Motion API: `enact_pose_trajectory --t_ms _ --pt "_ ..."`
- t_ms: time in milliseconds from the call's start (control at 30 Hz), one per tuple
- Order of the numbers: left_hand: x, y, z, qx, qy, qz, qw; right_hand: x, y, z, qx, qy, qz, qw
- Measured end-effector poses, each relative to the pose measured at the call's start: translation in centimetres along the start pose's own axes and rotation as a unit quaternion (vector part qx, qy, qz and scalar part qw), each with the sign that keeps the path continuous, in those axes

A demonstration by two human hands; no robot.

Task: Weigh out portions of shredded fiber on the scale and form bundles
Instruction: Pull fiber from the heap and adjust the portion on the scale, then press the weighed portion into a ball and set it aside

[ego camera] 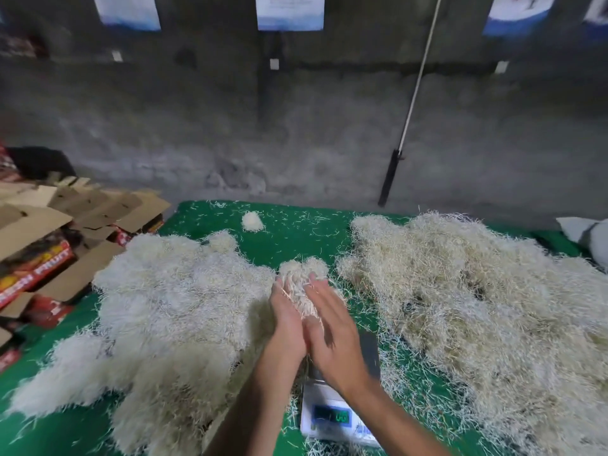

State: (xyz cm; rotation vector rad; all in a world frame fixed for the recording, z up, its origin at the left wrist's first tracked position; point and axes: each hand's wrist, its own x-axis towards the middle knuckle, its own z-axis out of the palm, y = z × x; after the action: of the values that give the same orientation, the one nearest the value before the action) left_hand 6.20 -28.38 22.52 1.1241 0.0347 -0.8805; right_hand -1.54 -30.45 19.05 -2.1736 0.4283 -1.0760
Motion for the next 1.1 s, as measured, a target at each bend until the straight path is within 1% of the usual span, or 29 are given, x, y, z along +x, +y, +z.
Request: enact_pose_trajectory --t_ms 33,67,100,133,167,200,233,267,300,333,367,400,433,467,500,533,600,633,700,733,767,800,833,900,967,1000,1033,1067,1100 --pt "-0.5 0.0 0.2 -0.026 -0.023 0.027 0.999 0.8 -0.6 0.1 -0.001 -0.022 -0.030 0.999" --pt "-1.2 1.0 0.0 -0.089 -0.023 0.014 0.996 1.9 -1.2 0.3 -0.019 -0.033 -0.019 0.999" --pt "-1.7 1.5 -0.3 -0.129 -0.051 -0.055 0.989 3.2 -1.3 0.0 -0.043 -0.029 0.003 0.999" --pt "-1.6 0.5 -1.0 -0.038 -0.051 -0.030 0.998 4.5 -1.1 -0.7 -0.059 -0.019 0.037 0.997" --pt "-2.2 0.4 -1.0 0.041 -0.088 -0.024 0.995 5.1 -0.8 -1.2 -0.052 -0.013 0.064 0.997" --pt "-1.6 1.5 -1.6 0.084 -0.072 -0.055 0.992 5.0 -0.9 -1.4 -0.031 -0.018 0.068 0.997" --pt "-0.6 2.3 -2.9 0.068 -0.044 -0.058 0.995 4.4 -1.4 -1.0 -0.020 -0.036 0.041 0.998" --pt "0.4 2.3 -3.8 0.058 -0.019 -0.017 0.998 3.4 -1.8 -0.1 -0.024 -0.052 -0.018 0.998" --pt "0.8 2.1 -4.0 0.097 -0.014 0.022 0.995 2.4 -2.2 0.7 -0.039 -0.065 -0.078 0.994" --pt "0.0 1.9 -4.2 0.191 -0.031 0.075 0.978 2.3 -2.1 0.9 -0.052 -0.067 -0.116 0.990" --pt "-1.0 1.4 -4.0 0.274 -0.095 0.102 0.952 2.9 -1.9 0.7 -0.062 -0.060 -0.124 0.988" --pt "-0.5 0.1 -3.5 0.269 -0.146 0.091 0.948 3.5 -1.4 0.3 -0.071 -0.038 -0.102 0.992" --pt "-0.7 -0.3 -3.0 0.208 -0.191 0.041 0.959 3.9 -1.0 -0.2 -0.067 -0.012 -0.059 0.996" --pt "-0.7 0.3 -2.2 0.130 -0.191 -0.012 0.973 3.8 -0.6 -0.6 -0.045 0.014 -0.021 0.999" --pt "-0.3 0.8 -1.9 0.072 -0.162 -0.058 0.982 3.3 -0.4 -0.7 -0.027 0.037 0.003 0.999" --pt "0.1 1.4 -1.6 0.020 -0.153 -0.082 0.985 2.4 -0.4 -0.2 -0.026 0.055 -0.005 0.998" --pt "1.0 1.6 -1.7 -0.007 -0.128 -0.067 0.989 0.6 -0.1 1.6 -0.064 0.079 -0.057 0.993" --pt "1.2 1.1 -1.8 -0.010 -0.118 -0.061 0.991 0.4 0.4 1.7 -0.077 0.082 -0.056 0.992" --pt "0.7 0.0 -2.2 -0.046 -0.142 -0.129 0.980 2.7 1.5 0.1 -0.105 0.036 0.047 0.993" --pt "0.7 -0.8 -2.2 -0.058 -0.160 -0.164 0.972 4.1 2.0 -1.0 -0.141 -0.012 0.102 0.985" --pt "0.9 -1.4 -2.6 -0.068 -0.167 -0.166 0.970 5.2 2.2 -1.9 -0.161 -0.055 0.128 0.977" --pt "1.3 -1.4 -2.8 -0.059 -0.154 -0.153 0.974 6.4 2.0 -2.8 -0.159 -0.065 0.122 0.978" --pt "1.8 -1.4 -3.2 -0.049 -0.130 -0.132 0.981 7.9 1.2 -3.6 -0.140 -0.037 0.084 0.986" --pt "3.2 -0.7 -4.2 -0.041 -0.090 -0.110 0.989 11.3 -1.1 -4.5 -0.104 0.093 -0.072 0.988" --pt "4.1 -0.4 -5.2 -0.011 -0.058 -0.111 0.992 14.8 -3.0 -4.7 -0.091 0.201 -0.219 0.951" --pt "4.5 -0.4 -5.7 0.008 -0.038 -0.112 0.993 16.3 -3.5 -4.2 -0.094 0.238 -0.251 0.933" --pt "5.0 -0.4 -6.0 0.022 -0.016 -0.110 0.994 17.1 -3.4 -3.2 -0.093 0.261 -0.248 0.928" --pt "5.4 -0.6 -6.3 0.029 -0.003 -0.111 0.993 17.5 -2.8 -2.0 -0.092 0.253 -0.218 0.938" --pt "5.7 -0.8 -6.6 0.036 0.001 -0.116 0.993 17.2 -1.6 -0.5 -0.116 0.198 -0.170 0.958"
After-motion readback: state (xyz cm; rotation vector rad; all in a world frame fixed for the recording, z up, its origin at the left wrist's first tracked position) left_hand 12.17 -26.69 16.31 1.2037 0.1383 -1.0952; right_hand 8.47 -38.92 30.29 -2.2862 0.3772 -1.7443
